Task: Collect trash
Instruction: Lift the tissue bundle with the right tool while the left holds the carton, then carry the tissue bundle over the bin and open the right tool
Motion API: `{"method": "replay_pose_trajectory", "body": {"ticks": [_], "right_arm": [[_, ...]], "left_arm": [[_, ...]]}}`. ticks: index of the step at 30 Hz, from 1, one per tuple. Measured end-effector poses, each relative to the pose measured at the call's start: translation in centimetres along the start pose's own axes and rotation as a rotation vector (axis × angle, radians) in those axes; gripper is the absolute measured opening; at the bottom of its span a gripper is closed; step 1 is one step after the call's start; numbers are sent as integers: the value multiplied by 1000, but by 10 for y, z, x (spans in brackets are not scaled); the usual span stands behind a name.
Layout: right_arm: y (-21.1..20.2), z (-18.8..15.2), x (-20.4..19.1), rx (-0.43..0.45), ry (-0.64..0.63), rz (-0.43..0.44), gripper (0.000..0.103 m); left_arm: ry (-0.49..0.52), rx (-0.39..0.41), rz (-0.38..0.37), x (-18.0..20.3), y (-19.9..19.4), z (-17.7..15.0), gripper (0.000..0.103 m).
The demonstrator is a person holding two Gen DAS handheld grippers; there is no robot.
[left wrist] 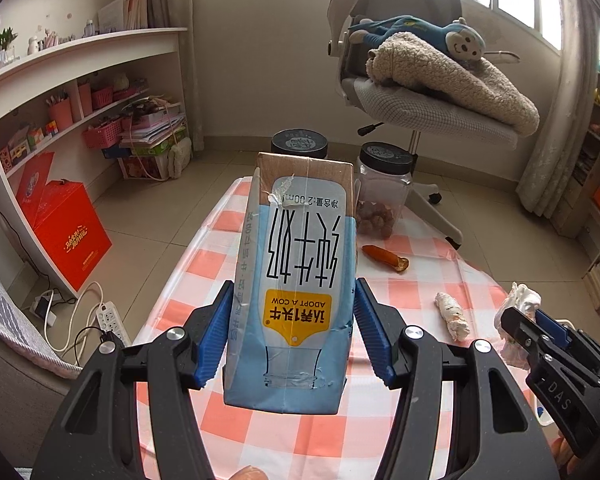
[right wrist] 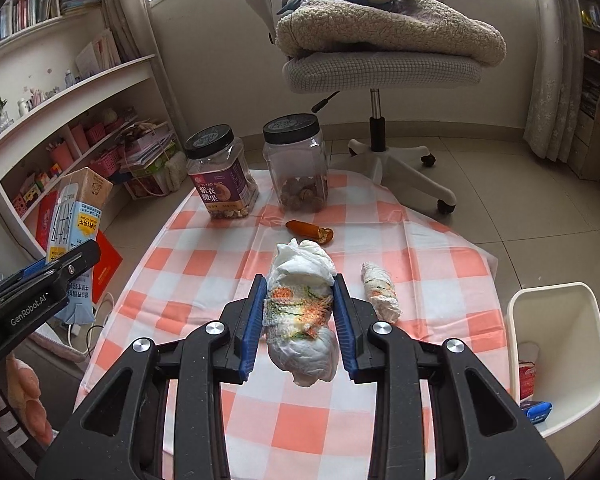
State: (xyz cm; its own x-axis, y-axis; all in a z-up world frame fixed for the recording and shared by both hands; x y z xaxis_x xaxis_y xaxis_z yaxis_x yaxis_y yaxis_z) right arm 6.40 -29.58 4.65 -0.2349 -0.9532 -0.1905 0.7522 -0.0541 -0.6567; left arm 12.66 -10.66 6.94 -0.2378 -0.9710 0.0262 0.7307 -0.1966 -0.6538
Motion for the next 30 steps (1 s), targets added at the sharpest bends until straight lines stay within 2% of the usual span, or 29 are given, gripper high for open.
{"method": "replay_pose_trajectory", "body": {"ticks": [7,17,30], "right_arm": [[-37,3,37,68,42,-57,31],[-89,2,118,154,161,-188,31],[-112,-21,224,137,300,-371,32]], "left_arm": [[33,10,-53,33,-6,-4,58],[106,43,-111,87,-12,-14,58],[172,39,-184,154,-14,-31,58]]}}
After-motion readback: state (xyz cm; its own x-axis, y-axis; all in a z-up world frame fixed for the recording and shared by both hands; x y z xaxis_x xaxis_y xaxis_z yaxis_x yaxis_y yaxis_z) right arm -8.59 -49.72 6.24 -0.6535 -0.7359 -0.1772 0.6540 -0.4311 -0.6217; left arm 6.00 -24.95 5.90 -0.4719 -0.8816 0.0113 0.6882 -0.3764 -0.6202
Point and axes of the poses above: each gripper's, at about its wrist camera, not at the fingertips, and y roughly the way its jaws point, x to its right, z to its top, the point moved 4 cm from there along y, roughly the way its jaws point
